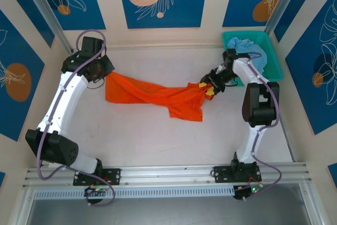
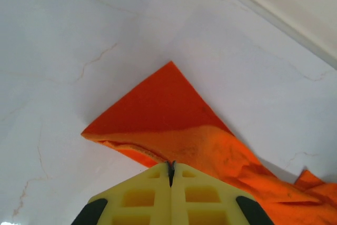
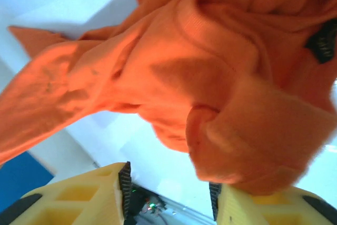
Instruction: Fold and stack the t-shirts
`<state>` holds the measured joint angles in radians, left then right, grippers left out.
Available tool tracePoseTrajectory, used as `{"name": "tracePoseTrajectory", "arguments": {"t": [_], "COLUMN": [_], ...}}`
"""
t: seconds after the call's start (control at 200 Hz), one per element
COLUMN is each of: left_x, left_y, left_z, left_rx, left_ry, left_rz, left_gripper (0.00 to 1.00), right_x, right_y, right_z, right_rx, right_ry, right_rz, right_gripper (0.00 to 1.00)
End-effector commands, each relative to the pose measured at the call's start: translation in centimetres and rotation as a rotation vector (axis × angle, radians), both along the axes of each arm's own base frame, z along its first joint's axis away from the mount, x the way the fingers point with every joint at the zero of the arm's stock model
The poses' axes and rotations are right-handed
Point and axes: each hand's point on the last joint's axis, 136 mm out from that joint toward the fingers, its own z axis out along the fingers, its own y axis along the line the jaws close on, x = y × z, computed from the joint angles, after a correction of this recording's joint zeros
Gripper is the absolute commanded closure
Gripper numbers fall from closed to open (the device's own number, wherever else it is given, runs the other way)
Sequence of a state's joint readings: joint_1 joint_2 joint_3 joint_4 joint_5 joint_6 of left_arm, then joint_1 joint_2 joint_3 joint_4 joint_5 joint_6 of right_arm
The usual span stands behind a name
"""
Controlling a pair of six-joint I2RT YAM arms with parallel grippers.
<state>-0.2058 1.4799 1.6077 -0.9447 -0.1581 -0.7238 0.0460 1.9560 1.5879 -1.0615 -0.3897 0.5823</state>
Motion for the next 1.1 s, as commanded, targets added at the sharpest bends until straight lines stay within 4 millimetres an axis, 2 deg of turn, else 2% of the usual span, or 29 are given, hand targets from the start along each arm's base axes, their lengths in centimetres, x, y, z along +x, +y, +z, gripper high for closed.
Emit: {"name": "tracePoseTrajectory", "arguments": {"t": [0.0, 0.13, 0.185, 0.26, 0.365, 0.485, 0.54, 0.585, 0.67, 0.825, 1.095], "left_x": [-0.8, -1.1, -1.2, -1.2, -1.2, -1.1, -1.0, -1.0, -0.9, -0.9, -1.2], "left_y": [-0.8, -0.8, -0.9, -1.0, -1.3, -1.5, -1.6, -1.7, -1.8, -2.0, -1.9], "left_z": [1.0, 0.8, 0.7, 0.6, 0.3, -0.2, -0.3, -0.3, -0.4, -0.3, -0.2], "left_rx": [-0.013, -0.009, -0.011, -0.012, -0.021, -0.03, -0.033, -0.035, -0.035, -0.035, -0.022], "left_ry": [-0.025, -0.022, -0.021, -0.018, -0.015, -0.003, 0.002, 0.006, 0.012, 0.015, 0.015], "left_rz": [-0.016, -0.011, -0.012, -0.013, -0.013, -0.012, -0.014, -0.014, -0.018, -0.029, -0.042], "left_gripper": [1.0, 1.0, 1.0, 1.0, 1.0, 1.0, 1.0, 1.0, 1.0, 1.0, 1.0], "right_x": [-0.1, -2.3, -4.0, -6.6, -10.0, -12.1, -12.3, -12.3, -12.0, -11.3, -10.8], "right_y": [-1.7, -2.5, -2.3, -1.5, -0.1, 0.9, 0.9, 0.8, 1.0, 0.7, 1.1], "right_z": [2.7, 4.0, 3.6, 2.2, -1.0, -4.3, -5.6, -6.5, -7.5, -8.7, -9.8], "right_rx": [-0.105, -0.137, -0.132, -0.1, -0.107, -0.16, -0.188, -0.201, -0.216, -0.275, -0.315], "right_ry": [-0.115, -0.258, -0.282, -0.255, -0.151, -0.079, -0.057, -0.034, -0.012, -0.01, 0.007], "right_rz": [-0.035, -0.079, -0.085, -0.08, -0.043, 0.004, 0.014, 0.02, 0.041, 0.063, 0.089], "right_gripper": [0.47, 0.39, 0.38, 0.39, 0.45, 0.51, 0.56, 0.63, 0.72, 0.73, 0.67]}}
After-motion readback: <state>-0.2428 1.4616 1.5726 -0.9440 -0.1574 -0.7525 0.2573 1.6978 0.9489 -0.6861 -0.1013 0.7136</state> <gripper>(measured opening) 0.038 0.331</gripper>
